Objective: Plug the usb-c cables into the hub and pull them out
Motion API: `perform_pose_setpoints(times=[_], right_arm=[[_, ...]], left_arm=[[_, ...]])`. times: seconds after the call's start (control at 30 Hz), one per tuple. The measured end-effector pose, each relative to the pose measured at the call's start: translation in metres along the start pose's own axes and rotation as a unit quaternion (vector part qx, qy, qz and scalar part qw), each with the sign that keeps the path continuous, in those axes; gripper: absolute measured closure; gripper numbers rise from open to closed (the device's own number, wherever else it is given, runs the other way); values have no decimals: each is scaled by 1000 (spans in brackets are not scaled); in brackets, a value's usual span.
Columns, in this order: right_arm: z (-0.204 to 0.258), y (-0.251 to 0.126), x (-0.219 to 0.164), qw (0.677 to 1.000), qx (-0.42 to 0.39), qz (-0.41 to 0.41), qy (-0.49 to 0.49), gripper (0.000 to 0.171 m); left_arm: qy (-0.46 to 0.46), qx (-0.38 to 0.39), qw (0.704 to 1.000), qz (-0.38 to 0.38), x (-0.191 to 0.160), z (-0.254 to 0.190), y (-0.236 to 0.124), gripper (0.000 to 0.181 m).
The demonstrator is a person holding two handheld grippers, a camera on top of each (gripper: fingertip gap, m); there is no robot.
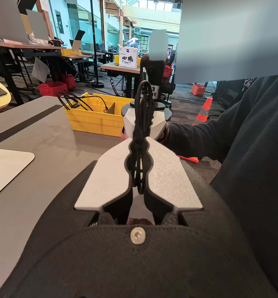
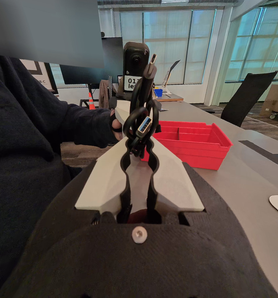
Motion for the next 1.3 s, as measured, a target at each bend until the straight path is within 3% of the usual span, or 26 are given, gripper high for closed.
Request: perform_pose_setpoints(times=[0.33,0.53,0.67,0.83,0.97,1.3], right_arm=[[2,-3,5,999,30,-8,-28,158],[4,4,6,993,49,20,-102,157],[-16,8,1,996,-26,39,-76,143],[-37,3,-12,993,-93,61,27,125],[-36,9,-31,984,-136,98,54,138],[-33,13,-54,971,-175,164,-3,129]], left_arm=[[-16,-8,999,-37,1,0,1,181],[-64,-11,996,-58,-14,8,3,181],[-43,78,994,-71,-9,14,-7,181],[45,207,977,-24,1,14,-6,181],[68,242,968,18,-7,20,2,181],[24,276,960,45,-41,40,-14,181]])
Point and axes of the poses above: each gripper's, where its closed fingertips meet, y out along the fingers, x out of its top, z = x × y across the jaws, the point moved 10 cm from there along -y, back along the fingers, and after that the axes turned 11 degrees about -x, right-handed, at the moved point
